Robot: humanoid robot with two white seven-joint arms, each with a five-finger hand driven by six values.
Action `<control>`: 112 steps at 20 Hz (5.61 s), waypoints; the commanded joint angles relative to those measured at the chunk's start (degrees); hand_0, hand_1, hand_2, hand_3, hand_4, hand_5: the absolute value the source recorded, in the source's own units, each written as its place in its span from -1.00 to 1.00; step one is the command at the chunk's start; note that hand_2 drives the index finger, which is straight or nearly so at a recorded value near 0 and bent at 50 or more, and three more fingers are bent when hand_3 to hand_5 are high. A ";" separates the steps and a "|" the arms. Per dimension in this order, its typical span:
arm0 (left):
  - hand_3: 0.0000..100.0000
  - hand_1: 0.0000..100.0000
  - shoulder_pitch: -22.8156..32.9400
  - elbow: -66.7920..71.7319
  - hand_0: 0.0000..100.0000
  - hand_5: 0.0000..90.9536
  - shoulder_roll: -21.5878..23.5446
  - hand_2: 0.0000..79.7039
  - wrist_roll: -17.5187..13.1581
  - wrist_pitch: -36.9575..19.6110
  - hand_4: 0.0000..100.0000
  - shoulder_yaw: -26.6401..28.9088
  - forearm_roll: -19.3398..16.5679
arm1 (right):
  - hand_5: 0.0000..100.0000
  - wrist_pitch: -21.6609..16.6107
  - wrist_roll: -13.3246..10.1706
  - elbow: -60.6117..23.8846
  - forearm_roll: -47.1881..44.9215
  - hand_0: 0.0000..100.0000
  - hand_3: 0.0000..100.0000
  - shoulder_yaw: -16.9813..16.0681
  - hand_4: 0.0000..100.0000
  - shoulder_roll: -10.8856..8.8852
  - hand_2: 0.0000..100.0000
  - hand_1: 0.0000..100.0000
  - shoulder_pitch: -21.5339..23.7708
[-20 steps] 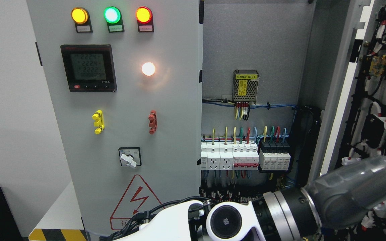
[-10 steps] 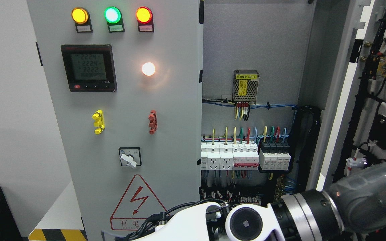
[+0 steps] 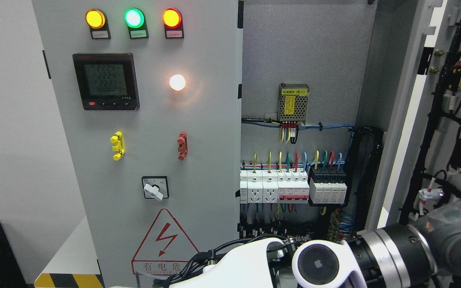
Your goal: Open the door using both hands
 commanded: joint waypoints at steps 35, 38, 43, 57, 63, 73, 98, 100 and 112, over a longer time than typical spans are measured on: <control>-1.00 -1.00 -2.30 -6.75 -1.00 -1.00 10.72 -1.00 0.03 -0.26 -1.00 -0.64 1.50 | -1.00 0.01 -0.01 0.01 -0.61 -1.00 -1.00 0.00 -1.00 0.00 -1.00 -1.00 0.00; -1.00 -1.00 -1.42 -9.48 -1.00 -1.00 15.19 -1.00 -0.06 -0.35 -1.00 -0.55 1.76 | -1.00 0.01 -0.01 0.01 -0.61 -1.00 -1.00 0.00 -1.00 0.00 -1.00 -1.00 0.00; -1.00 -1.00 1.04 -14.57 -1.00 -1.00 25.29 -1.00 -0.23 -0.61 -1.00 -0.55 6.15 | -1.00 0.01 -0.01 0.01 -0.61 -1.00 -1.00 0.00 -1.00 0.00 -1.00 -1.00 0.00; -1.00 -1.00 17.73 -24.16 -1.00 -1.00 48.60 -1.00 -2.34 -4.03 -1.00 -0.55 9.15 | -1.00 0.01 -0.01 0.01 -0.61 -1.00 -1.00 0.00 -1.00 0.00 -1.00 -1.00 0.00; -1.00 -1.00 26.25 -24.60 -1.00 -1.00 54.32 -1.00 -2.34 -5.62 -1.00 -0.64 8.97 | -1.00 0.01 -0.01 0.01 -0.61 -1.00 -1.00 0.00 -1.00 0.00 -1.00 -1.00 0.00; -1.00 -1.00 43.56 -18.99 -1.00 -1.00 58.45 -1.00 -2.34 -5.79 -1.00 -0.29 8.36 | -1.00 0.01 -0.01 0.01 -0.61 -1.00 -1.00 0.00 -1.00 0.00 -1.00 -1.00 0.00; -1.00 -1.00 71.44 41.55 -1.00 -1.00 37.81 -1.00 -7.17 -9.84 -1.00 13.25 8.18 | -1.00 0.01 -0.01 0.01 -0.61 -1.00 -1.00 0.00 -1.00 0.00 -1.00 -1.00 0.00; -1.00 -1.00 71.18 48.23 -1.00 -1.00 35.00 -1.00 -8.84 -9.84 -1.00 13.25 8.09 | -1.00 0.01 -0.01 0.01 -0.61 -1.00 -1.00 0.00 -1.00 0.00 -1.00 -1.00 0.00; -1.00 -1.00 72.23 74.95 -1.00 -1.00 23.22 -1.00 -11.48 -10.10 -1.00 13.43 -4.11 | -1.00 0.01 -0.01 0.01 -0.61 -1.00 -1.00 0.00 -1.00 0.00 -1.00 -1.00 0.00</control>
